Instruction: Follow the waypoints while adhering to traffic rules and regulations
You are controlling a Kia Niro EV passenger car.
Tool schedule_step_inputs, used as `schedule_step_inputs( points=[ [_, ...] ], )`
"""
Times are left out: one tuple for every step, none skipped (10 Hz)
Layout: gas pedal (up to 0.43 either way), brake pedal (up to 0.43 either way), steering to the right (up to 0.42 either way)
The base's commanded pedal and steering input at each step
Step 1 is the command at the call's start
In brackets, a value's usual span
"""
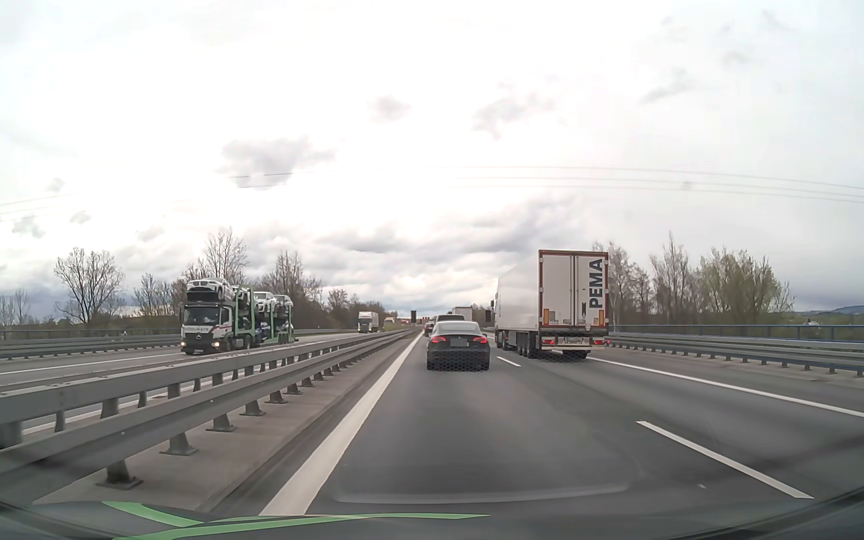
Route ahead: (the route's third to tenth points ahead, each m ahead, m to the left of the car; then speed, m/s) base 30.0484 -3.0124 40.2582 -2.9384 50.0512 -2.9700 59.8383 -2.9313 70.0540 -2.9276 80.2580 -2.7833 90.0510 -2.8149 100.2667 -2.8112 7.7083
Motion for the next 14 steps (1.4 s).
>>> schedule_step_inputs(
  points=[
    [0.11, 0.0, -0.001],
    [0.11, 0.0, 0.0],
    [0.11, 0.0, -0.001],
    [0.11, 0.0, -0.001],
    [0.11, 0.0, 0.0],
    [0.11, 0.0, -0.001],
    [0.11, 0.0, -0.001],
    [0.11, 0.0, -0.001],
    [0.11, 0.0, -0.001],
    [0.11, 0.0, -0.001],
    [0.11, 0.0, -0.001],
    [0.11, 0.0, -0.001],
    [0.11, 0.0, -0.001],
    [0.11, 0.0, -0.001]
  ],
)
